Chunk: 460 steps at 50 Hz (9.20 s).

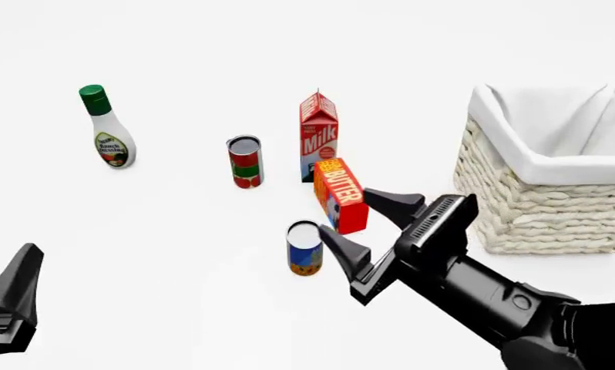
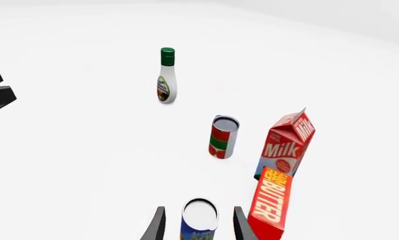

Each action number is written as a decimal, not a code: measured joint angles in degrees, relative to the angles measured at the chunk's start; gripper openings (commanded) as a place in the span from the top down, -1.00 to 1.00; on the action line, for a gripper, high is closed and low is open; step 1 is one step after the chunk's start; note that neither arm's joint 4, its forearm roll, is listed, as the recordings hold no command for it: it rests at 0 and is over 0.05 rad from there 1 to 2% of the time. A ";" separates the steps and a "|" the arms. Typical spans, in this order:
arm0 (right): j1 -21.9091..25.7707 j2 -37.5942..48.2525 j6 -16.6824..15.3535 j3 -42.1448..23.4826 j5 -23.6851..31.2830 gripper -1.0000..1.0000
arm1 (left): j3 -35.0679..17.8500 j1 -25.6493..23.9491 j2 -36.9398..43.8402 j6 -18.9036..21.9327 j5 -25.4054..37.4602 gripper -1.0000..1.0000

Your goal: Pick the alphabet soup and place it in the basket.

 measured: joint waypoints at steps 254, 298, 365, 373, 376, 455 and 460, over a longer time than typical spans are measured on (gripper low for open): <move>-1.75 28.67 6.10 -17.53 11.17 -1.00 | 0.00 0.00 0.00 0.00 0.00 -1.00; -1.52 30.67 5.63 -18.06 10.31 1.00 | 0.00 0.00 0.00 0.00 0.00 -1.00; -3.74 -2.83 0.41 -15.21 24.71 1.00 | 0.00 0.00 0.00 0.00 0.00 -1.00; -6.36 -7.39 -0.73 -17.94 29.18 1.00 | 0.00 0.00 0.00 0.00 0.00 -1.00; -7.38 -8.77 -1.11 -19.04 30.77 1.00 | 0.00 0.00 0.00 0.00 0.00 -1.00; -42.70 -27.76 -8.53 -29.15 54.86 1.00 | 0.00 0.00 0.00 0.00 0.00 -1.00; -44.59 -28.21 -9.00 -29.16 55.71 1.00 | 0.00 0.00 0.00 0.00 0.00 -1.00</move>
